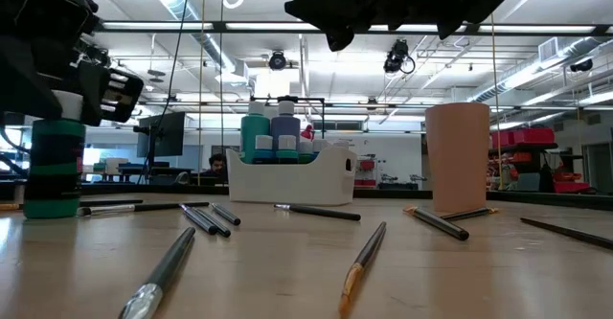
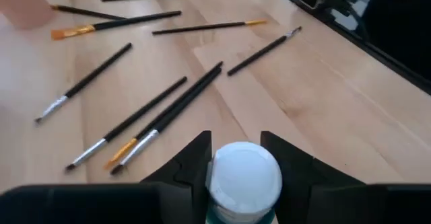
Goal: Pick & Place Paint Supplies
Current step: Put the small paint bottle into the bin
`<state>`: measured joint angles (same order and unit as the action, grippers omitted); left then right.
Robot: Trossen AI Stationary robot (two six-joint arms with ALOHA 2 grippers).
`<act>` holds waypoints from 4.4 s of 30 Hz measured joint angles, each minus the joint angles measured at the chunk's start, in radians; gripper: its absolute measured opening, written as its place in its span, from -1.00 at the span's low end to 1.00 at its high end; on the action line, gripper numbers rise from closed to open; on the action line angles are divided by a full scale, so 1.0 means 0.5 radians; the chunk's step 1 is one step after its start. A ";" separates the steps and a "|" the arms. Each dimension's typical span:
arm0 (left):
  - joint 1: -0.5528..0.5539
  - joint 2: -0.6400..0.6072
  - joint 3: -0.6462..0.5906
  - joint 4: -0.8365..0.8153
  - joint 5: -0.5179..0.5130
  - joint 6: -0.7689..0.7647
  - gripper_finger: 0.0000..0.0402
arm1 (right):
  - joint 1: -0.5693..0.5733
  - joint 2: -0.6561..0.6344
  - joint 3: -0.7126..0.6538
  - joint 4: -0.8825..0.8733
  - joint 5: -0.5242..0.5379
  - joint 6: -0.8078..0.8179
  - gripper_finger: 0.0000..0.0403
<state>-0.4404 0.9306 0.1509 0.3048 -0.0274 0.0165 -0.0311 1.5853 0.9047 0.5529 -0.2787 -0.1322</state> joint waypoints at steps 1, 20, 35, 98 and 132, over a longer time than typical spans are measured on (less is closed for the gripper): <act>0.000 0.001 -0.002 0.010 -0.024 0.002 -0.41 | 0.000 0.000 0.000 0.000 0.000 0.000 -0.24; 0.426 0.012 0.499 0.244 -0.185 0.184 -0.41 | 0.070 0.146 0.002 0.034 0.146 -0.325 -0.14; 0.642 0.454 0.845 0.169 -0.357 0.263 -0.39 | 0.066 0.251 0.230 -0.226 0.407 0.042 0.14; 0.745 0.375 0.984 0.365 -0.760 0.360 0.05 | 0.032 0.150 0.255 -0.573 1.609 0.300 -0.23; 0.745 0.206 0.977 0.027 -0.812 0.379 -0.01 | -0.160 0.448 -0.286 0.217 1.510 0.572 -0.13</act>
<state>-0.0681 1.0336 0.6395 0.3185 -0.4332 0.2057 -0.1112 1.8091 0.7616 0.6615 0.4765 0.1538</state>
